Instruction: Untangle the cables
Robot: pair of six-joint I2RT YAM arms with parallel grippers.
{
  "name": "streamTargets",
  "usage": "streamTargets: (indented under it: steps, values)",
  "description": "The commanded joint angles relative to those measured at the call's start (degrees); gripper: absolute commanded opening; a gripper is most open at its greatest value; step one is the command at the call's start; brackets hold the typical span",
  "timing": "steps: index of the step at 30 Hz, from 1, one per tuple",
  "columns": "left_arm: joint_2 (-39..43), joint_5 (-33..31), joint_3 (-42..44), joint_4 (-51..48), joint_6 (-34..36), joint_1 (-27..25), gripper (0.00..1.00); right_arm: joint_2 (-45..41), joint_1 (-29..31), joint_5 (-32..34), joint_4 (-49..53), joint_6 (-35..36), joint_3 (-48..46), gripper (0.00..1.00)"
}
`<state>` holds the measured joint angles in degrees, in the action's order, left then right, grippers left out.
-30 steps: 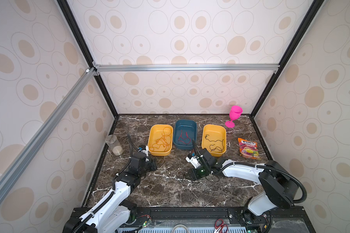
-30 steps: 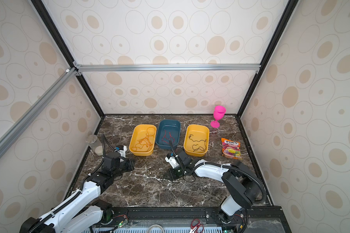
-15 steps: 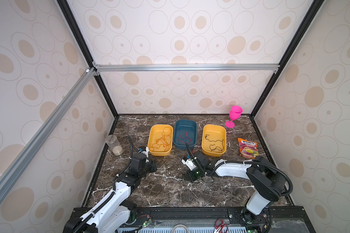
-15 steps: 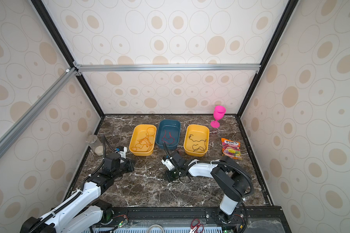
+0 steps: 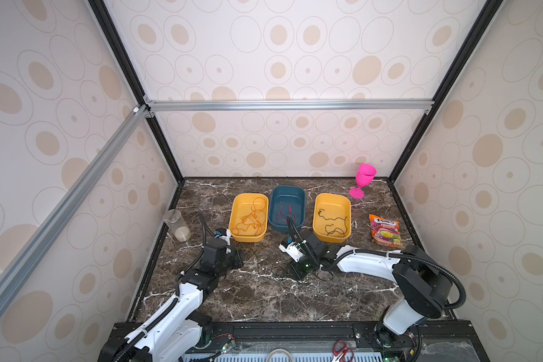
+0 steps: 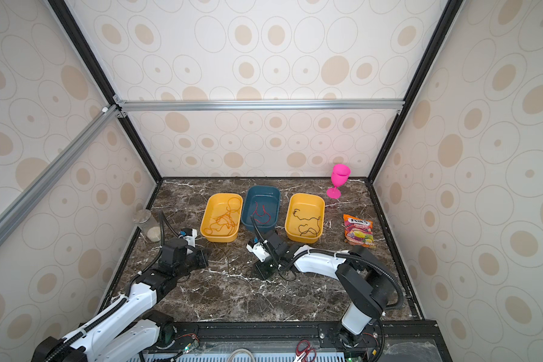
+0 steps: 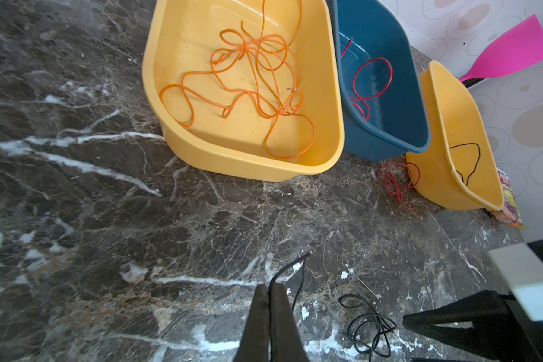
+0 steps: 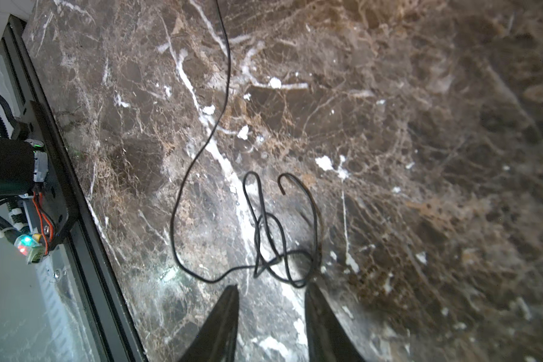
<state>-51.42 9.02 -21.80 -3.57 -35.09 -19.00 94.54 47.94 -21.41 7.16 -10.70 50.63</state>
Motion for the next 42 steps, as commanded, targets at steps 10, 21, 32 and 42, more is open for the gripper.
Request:
streamTargets:
  steps: [10,21,32,42]
  values:
    - [1.6,-1.0,-0.3,-0.6,-0.4,0.4,0.00,4.5,0.3,-3.5,-2.5,2.0,0.1,0.29]
    - [2.1,-2.4,-0.8,-1.3,-0.3,0.4,0.00,2.8,0.3,-2.5,-3.6,1.0,-3.1,0.12]
    - [1.3,-2.8,-3.3,-2.1,0.1,0.4,0.00,-7.5,-1.4,-0.3,4.6,2.5,-3.4,0.05]
    - [-3.5,4.1,-11.0,2.4,-0.7,-0.3,0.00,-19.4,-11.4,2.4,14.5,0.1,1.1,0.03]
